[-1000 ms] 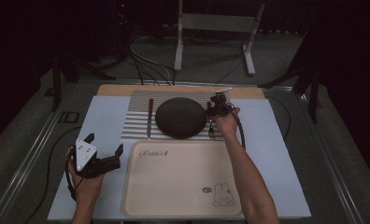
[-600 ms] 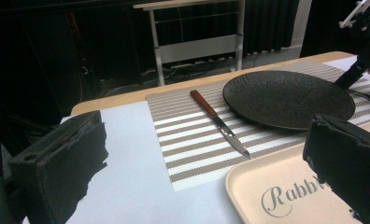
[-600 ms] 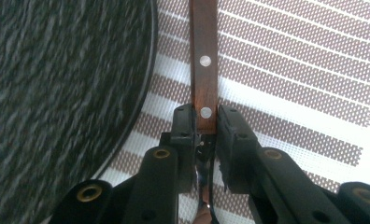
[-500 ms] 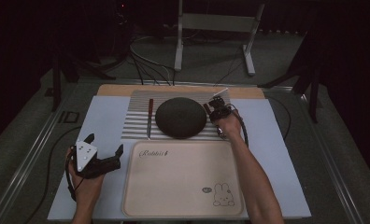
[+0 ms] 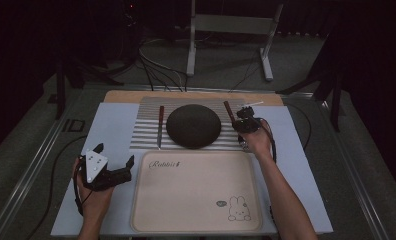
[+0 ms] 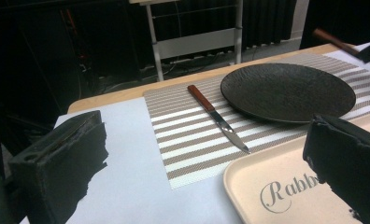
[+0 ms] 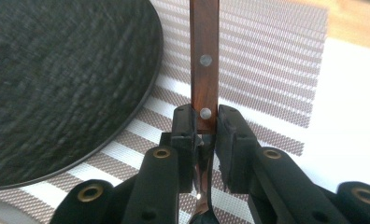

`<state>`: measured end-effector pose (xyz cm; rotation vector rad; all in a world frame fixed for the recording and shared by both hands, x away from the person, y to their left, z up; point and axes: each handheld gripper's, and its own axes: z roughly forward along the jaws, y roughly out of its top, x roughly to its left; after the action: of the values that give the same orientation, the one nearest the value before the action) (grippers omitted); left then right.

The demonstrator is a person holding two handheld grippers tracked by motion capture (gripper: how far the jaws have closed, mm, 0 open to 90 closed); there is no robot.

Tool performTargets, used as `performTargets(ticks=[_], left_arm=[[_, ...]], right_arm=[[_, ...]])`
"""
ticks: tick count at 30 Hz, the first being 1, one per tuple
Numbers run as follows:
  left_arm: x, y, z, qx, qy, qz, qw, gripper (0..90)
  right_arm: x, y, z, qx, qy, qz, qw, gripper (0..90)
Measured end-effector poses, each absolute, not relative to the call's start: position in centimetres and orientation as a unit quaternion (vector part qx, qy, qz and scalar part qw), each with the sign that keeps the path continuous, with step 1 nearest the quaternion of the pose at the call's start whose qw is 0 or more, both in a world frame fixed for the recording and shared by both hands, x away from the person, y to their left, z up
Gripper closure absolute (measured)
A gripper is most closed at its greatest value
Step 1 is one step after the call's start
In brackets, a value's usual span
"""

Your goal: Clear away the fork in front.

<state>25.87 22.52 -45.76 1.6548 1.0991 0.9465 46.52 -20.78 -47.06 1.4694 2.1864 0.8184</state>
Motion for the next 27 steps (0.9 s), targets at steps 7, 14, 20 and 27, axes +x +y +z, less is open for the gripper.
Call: performTargets(ticks=[7, 14, 20, 27], left_arm=[[25.9, 22.4, -45.8, 0.673, 0.443, 0.382, 0.453, 0.0], [25.9, 21.7, -45.3, 0.670, 0.439, 0.376, 0.466, 0.0], [26.5, 19.9, -43.7, 0.676, 0.431, 0.355, 0.481, 0.0], [28.1, 17.6, -42.4, 0.692, 0.421, 0.321, 0.490, 0.1]], right_arm=[[44.6, -21.1, -45.3, 0.501, 0.764, 0.345, 0.216, 78.4], [41.8, -21.0, -43.0, 0.473, 0.748, 0.405, 0.229, 78.4], [39.1, -20.9, -42.3, 0.450, 0.737, 0.445, 0.236, 78.4], [37.2, -20.4, -42.5, 0.437, 0.734, 0.465, 0.234, 78.3]])
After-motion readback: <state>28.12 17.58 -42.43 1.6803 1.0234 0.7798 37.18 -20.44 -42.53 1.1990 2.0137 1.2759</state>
